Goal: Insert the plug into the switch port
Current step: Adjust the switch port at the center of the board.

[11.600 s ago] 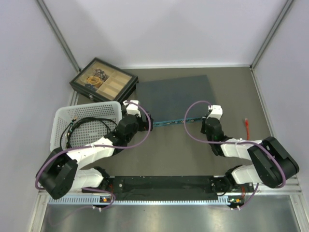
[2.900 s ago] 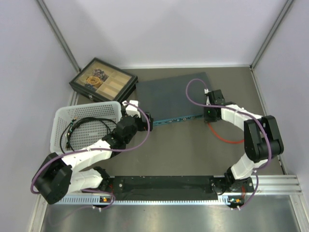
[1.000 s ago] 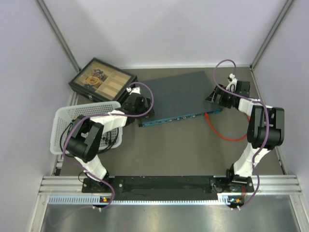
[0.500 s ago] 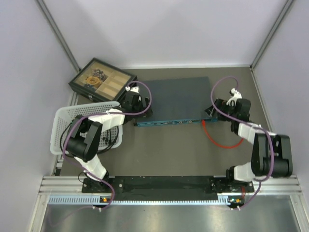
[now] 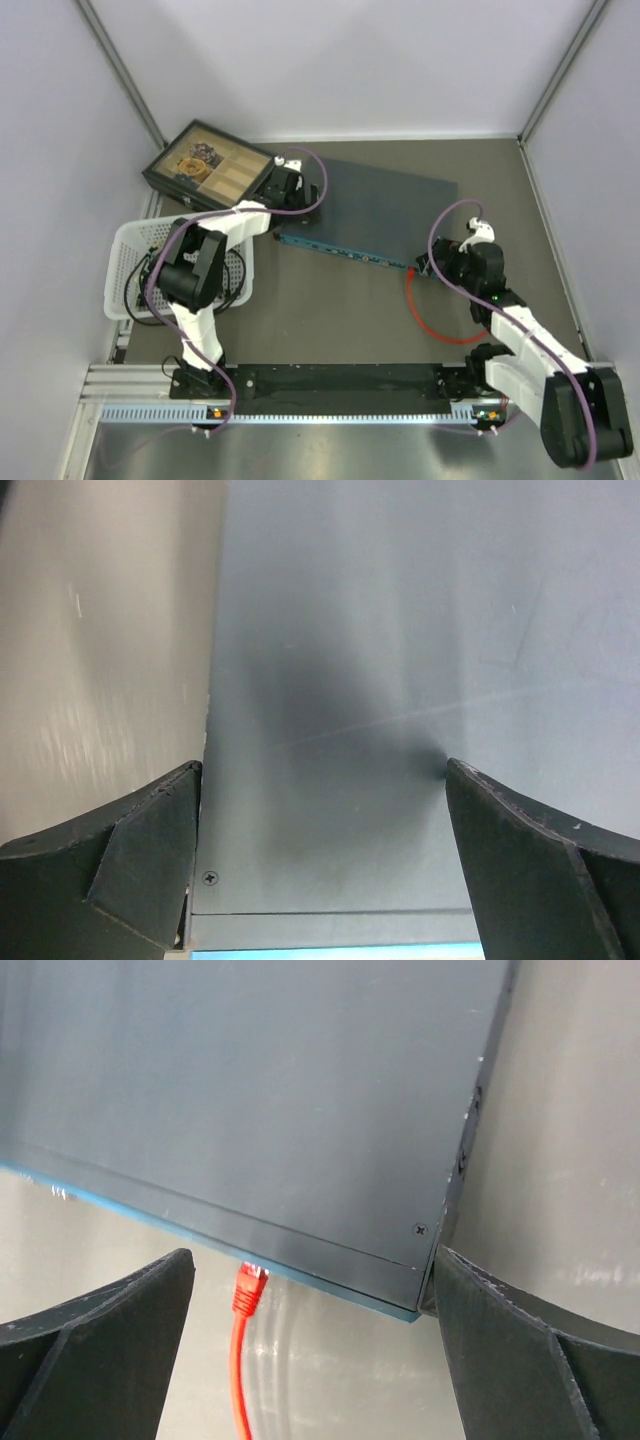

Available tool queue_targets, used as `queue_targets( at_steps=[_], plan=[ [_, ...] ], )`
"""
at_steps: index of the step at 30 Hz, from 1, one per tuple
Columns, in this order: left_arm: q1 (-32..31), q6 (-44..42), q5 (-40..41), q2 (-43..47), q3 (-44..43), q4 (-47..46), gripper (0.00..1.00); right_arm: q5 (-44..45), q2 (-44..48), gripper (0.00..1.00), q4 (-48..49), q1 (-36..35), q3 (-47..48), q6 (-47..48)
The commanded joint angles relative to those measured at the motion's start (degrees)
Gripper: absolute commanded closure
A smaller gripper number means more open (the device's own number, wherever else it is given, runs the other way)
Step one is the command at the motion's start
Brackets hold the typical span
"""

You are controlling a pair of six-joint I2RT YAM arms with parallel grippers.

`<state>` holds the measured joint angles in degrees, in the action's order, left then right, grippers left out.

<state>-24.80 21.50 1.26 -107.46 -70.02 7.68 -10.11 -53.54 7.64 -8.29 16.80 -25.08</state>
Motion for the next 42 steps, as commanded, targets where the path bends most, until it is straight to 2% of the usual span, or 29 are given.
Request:
queue_targets(
  at_steps=[1, 2, 10, 15, 18, 21, 24, 26, 29, 32, 33, 35, 36, 38, 40, 42],
  plan=[
    [-7.3, -4.3, -12.9, -8.3, -7.5, -3.2, 0.01, -21.4, 2.4, 0.04, -4.5, -13.7, -3.0, -15.1],
    [-7.3, -4.4, -13.8, -9.1, -9.6, -3.3, 0.01, -20.7, 3.2, 0.04, -4.2, -17.5, -3.1, -15.8],
    [-8.8, -7.7, -19.1, -13.8, -14.4, -6.0, 0.01, -13.6, 4.0, 0.04, -1.1, -33.5, -4.9, -23.1],
    [-9.5, -10.4, -22.2, -14.8, -14.3, -7.2, 0.01, -12.4, -0.7, 0.04, 1.6, -41.3, -1.8, -22.9],
    [-9.3, -12.2, -20.3, -13.2, -11.7, -10.8, 0.01, -13.2, -5.2, 0.04, 1.9, -44.7, 0.6, -21.0],
    [-9.2, -14.4, -16.8, -9.7, -10.5, -10.8, 0.01, -13.0, -6.3, 0.04, -1.8, -45.1, 4.0, -17.7],
    [-9.2, -15.9, -13.4, -4.3, -9.0, -10.4, 0.01, -5.7, -2.6, 0.02, -15.5, -45.0, 9.5, -11.1],
    [-9.2, -16.0, -11.4, 0.6, -7.7, -10.2, 0.01, -3.3, 0.9, 0.01, -25.2, -42.7, 12.1, -7.9],
    [-9.3, -15.2, -9.5, 7.2, -4.4, -10.9, 0.01, -2.6, 4.5, 0.01, -32.4, -35.6, 15.4, -3.1],
    [-9.7, -14.0, -8.7, 13.9, 0.1, -11.1, 0.01, -1.1, 7.8, 0.01, -35.8, -30.8, 17.6, 2.0],
    [-9.9, -13.6, -8.3, 15.9, 1.5, -10.7, 0.01, -1.1, 8.2, 0.01, -37.1, -27.1, 18.1, 4.7],
    [-10.5, -13.3, -8.2, 21.6, 6.4, -9.8, 0.01, -2.2, 8.2, 0.01, -37.0, -22.0, 18.4, 7.0],
    [-11.3, -13.6, -8.0, 23.5, 8.0, -8.9, 0.01, -4.5, 7.8, 0.01, -35.6, -16.5, 18.2, 8.8],
    [-12.9, -13.9, -5.9, 29.2, 13.0, -4.4, 0.01, -7.0, 6.9, 0.01, -33.5, -11.5, 18.3, 10.0],
    [-16.8, -14.6, -3.3, 34.8, 18.4, -2.3, 0.02, -9.0, 4.7, 0.01, -30.3, -5.2, 19.1, 11.6],
    [-21.5, -14.3, -2.4, 39.8, 21.9, 0.7, 0.03, -10.8, 2.5, 0.01, -27.5, -1.9, 19.9, 12.2]
  ],
)
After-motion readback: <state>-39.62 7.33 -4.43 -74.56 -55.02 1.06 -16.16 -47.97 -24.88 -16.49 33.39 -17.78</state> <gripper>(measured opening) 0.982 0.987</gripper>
